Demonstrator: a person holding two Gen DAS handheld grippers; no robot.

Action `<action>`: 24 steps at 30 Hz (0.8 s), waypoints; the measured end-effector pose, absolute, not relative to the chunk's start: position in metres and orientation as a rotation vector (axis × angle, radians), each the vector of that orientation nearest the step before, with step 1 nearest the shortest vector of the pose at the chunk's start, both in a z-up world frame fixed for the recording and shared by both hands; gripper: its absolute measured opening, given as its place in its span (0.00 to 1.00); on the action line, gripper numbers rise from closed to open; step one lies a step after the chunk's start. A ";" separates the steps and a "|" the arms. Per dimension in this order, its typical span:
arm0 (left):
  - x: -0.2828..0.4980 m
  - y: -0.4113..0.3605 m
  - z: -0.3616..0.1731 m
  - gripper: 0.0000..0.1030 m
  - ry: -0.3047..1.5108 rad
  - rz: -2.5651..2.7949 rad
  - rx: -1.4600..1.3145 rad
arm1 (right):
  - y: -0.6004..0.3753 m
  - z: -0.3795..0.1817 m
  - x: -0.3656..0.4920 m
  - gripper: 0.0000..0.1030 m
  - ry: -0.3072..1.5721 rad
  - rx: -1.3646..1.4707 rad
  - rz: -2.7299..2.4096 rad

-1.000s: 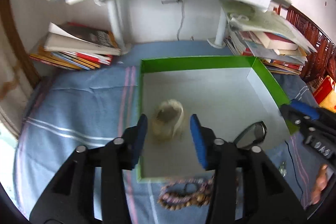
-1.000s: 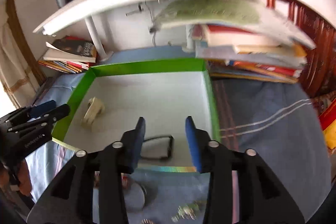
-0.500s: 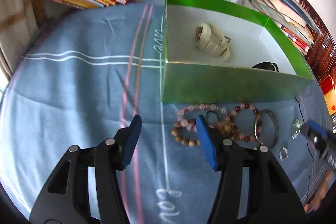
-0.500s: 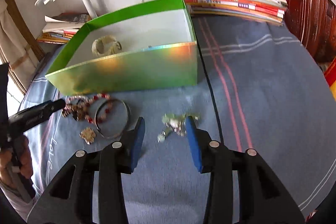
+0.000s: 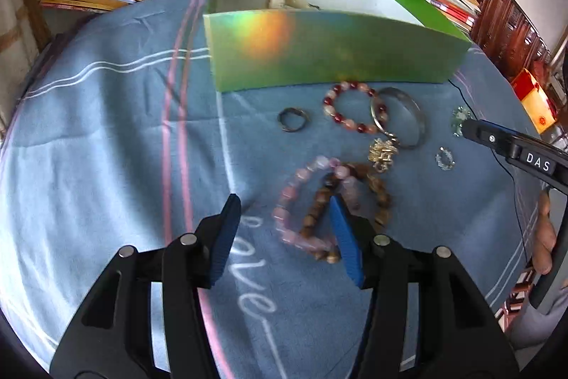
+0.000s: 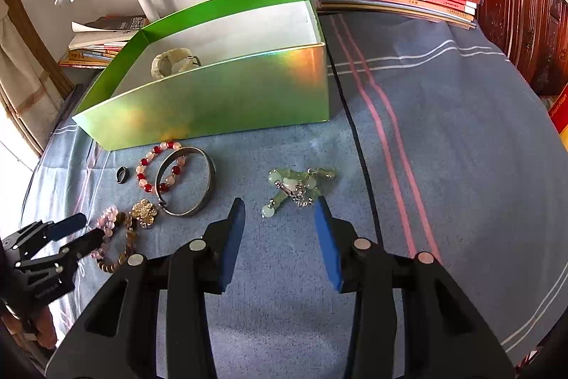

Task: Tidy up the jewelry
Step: 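Move the left tool to the pink bead bracelet while the right tool moves to the brown wooden bead bracelet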

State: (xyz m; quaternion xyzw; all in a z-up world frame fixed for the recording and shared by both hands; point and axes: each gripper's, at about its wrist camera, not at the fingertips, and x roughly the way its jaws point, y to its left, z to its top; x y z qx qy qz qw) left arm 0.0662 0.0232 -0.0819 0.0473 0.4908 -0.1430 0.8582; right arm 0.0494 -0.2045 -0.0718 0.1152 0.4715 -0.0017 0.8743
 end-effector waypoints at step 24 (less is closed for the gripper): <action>0.052 0.035 -0.090 0.67 0.984 -0.208 0.130 | -0.098 -0.078 0.052 0.38 1.055 0.053 0.222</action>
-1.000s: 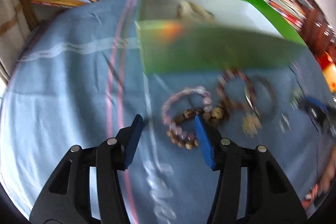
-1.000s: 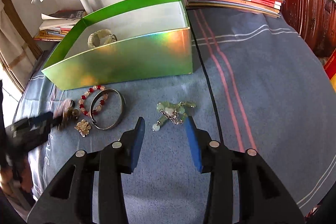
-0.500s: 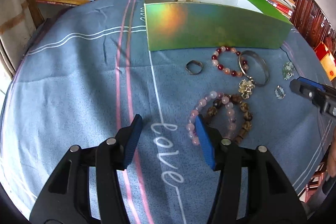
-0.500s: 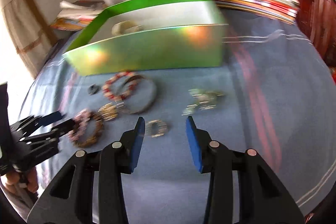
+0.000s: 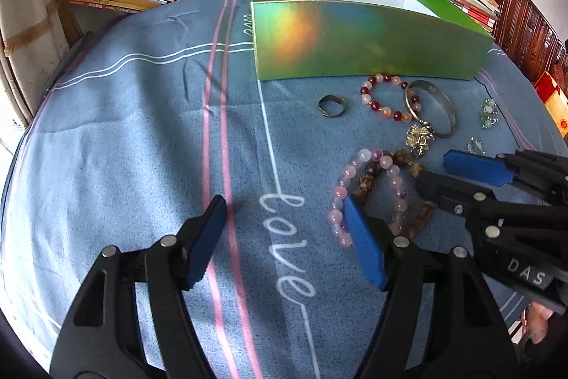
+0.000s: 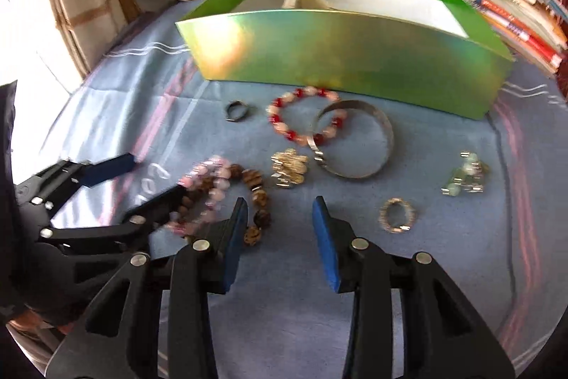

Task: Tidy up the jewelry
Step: 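Move the left tool to the pink bead bracelet while the right tool moves to the brown wooden bead bracelet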

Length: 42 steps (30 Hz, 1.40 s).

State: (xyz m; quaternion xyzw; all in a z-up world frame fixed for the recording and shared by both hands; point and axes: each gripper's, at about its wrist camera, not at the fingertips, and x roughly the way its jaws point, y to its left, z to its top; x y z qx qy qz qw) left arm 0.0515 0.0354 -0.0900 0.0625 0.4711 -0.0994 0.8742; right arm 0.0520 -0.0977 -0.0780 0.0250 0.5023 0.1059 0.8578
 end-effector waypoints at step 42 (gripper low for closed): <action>0.027 0.026 -0.096 0.86 0.956 -0.200 0.115 | -0.112 -0.076 0.029 0.38 1.017 -0.015 0.085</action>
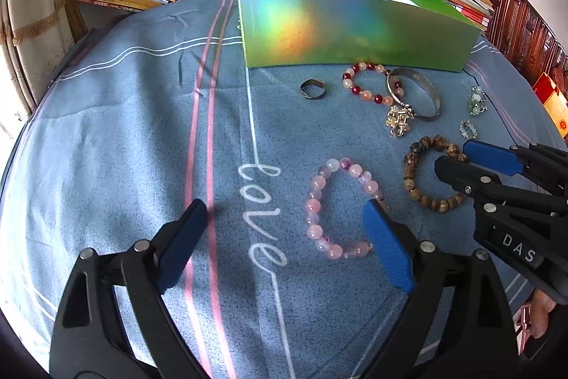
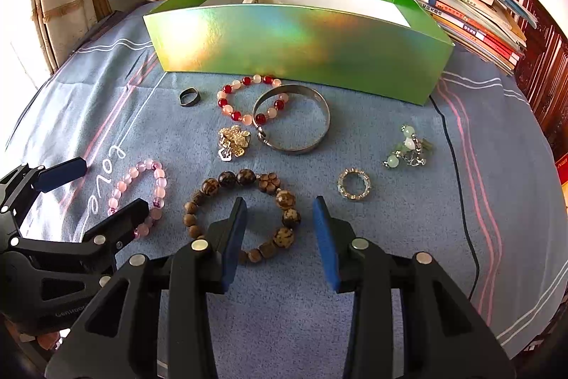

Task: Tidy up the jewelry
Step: 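Move the left tool to the pink bead bracelet while the right tool moves to the brown wooden bead bracelet, then close the left tool on the pink bracelet while the right tool closes on the wooden bracelet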

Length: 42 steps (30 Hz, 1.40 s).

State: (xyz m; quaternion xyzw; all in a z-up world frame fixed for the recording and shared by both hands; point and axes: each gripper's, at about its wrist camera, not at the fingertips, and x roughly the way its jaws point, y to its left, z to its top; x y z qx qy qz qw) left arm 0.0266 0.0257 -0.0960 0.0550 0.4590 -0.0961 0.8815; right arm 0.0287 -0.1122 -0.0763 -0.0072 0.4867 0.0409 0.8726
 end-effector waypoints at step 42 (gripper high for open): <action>0.019 0.018 -0.087 0.24 0.944 -0.203 0.125 | -0.112 -0.075 0.024 0.13 1.011 0.001 0.109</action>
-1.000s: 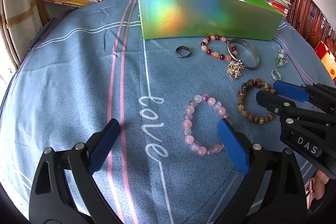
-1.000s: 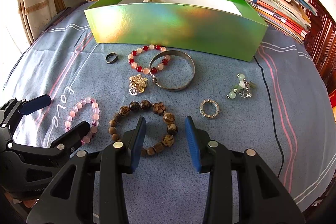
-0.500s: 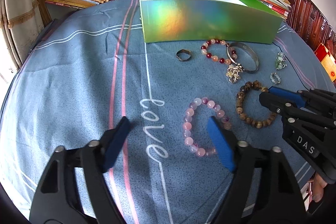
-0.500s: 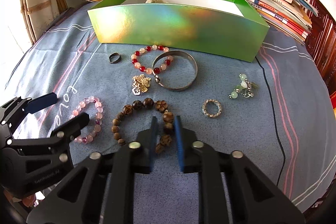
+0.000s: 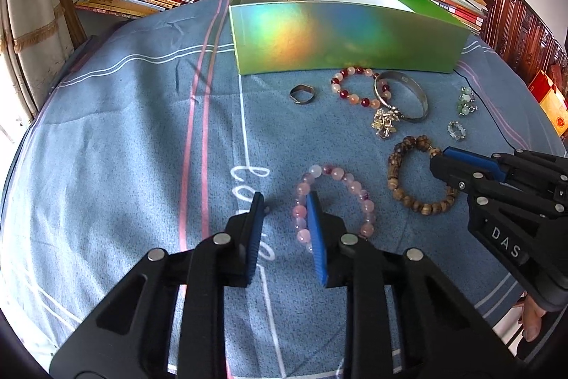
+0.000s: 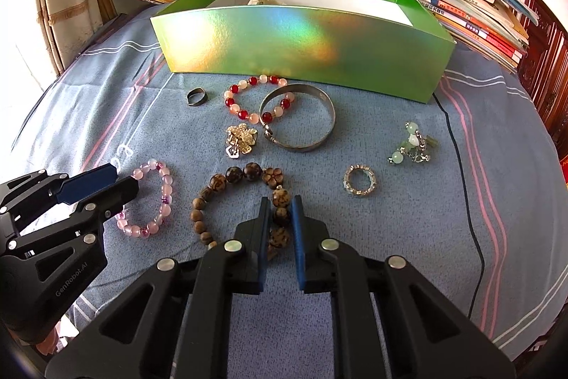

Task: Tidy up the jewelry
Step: 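Close the left tool on the pink bracelet while the right tool closes on the wooden bracelet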

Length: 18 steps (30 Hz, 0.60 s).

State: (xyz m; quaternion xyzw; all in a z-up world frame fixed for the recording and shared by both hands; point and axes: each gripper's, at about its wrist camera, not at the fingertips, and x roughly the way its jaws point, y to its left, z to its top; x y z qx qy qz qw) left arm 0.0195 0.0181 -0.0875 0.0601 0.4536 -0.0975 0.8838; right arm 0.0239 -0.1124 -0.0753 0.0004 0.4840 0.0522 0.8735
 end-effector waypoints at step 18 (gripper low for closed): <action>0.016 0.017 -0.086 0.08 0.951 -0.218 0.124 | -0.112 -0.075 0.017 0.11 1.003 0.004 0.126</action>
